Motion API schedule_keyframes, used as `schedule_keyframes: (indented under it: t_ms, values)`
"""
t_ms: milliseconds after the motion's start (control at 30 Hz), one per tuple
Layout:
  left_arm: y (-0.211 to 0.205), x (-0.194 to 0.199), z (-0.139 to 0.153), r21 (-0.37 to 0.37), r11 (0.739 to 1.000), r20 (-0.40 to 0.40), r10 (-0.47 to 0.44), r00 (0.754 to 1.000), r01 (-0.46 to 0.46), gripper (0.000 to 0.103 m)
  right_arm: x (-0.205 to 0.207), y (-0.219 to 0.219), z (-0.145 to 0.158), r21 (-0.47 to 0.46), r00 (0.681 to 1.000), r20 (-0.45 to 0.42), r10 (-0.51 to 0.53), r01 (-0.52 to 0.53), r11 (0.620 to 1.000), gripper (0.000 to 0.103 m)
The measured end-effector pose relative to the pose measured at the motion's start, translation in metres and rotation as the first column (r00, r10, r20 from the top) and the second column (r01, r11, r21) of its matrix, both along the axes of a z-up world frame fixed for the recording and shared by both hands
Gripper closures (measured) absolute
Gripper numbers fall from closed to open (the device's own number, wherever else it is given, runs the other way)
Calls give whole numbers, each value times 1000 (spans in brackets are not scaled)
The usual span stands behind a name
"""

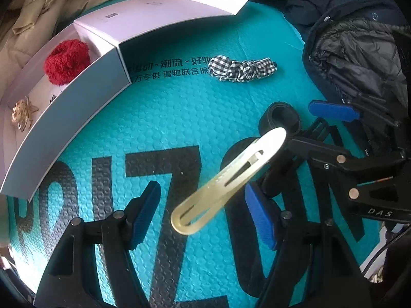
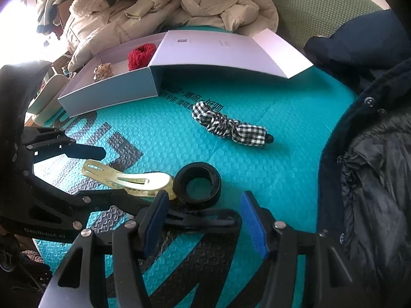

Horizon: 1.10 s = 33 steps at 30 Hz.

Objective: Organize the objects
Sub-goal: 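Grasp the cream claw clip with the left tool while the right tool grasps the black band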

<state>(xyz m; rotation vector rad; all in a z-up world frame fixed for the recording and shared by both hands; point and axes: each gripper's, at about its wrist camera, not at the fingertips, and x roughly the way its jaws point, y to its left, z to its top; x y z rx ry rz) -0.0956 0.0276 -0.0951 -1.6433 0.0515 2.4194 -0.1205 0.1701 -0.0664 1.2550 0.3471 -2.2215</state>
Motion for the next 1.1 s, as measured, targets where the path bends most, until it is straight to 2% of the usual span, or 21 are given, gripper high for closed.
schedule_keyframes:
  t_ms: [200, 233, 333, 400, 433, 467, 500, 767, 1100]
  values:
    - [2, -6, -6, 14, 1000, 11, -7, 1000, 7, 37, -8, -6, -8, 10, 1000, 15, 6, -7, 1000, 44]
    - [1, -6, -6, 18, 1000, 6, -5, 1000, 5, 40, -9, -6, -9, 9, 1000, 19, 4, -4, 1000, 44]
    - [-2, -6, -4, 14, 1000, -10, 1, 1000, -1, 57, -13, -8, -13, 4, 999, 37, 1, -1, 1000, 45]
    - [-3, -6, -4, 12, 1000, -14, -2, 1000, 2, 68, -13, -10, -14, 7, 999, 39, 8, -8, 1000, 49]
    - [-3, -5, -4, 12, 1000, -14, -5, 1000, 5, 77, -13, -11, -15, 10, 999, 39, 14, -14, 1000, 53]
    - [-4, -5, -3, 7, 1000, -12, -4, 1000, 5, 81, -13, -13, -15, 11, 999, 37, 17, -17, 1000, 57]
    - [-5, -4, -3, 6, 1000, -11, -2, 1000, 2, 81, -12, -14, -15, 12, 999, 38, 22, -23, 1000, 60]
    - [-32, 15, -1, 5, 996, 1, 89, 996, -89, 82, -10, -28, -16, 8, 998, 37, 57, -58, 998, 60]
    - [-87, 53, 1, -32, 974, 1, 225, 974, -225, 82, 6, -62, -13, -7, 989, 28, 144, -144, 990, 60]
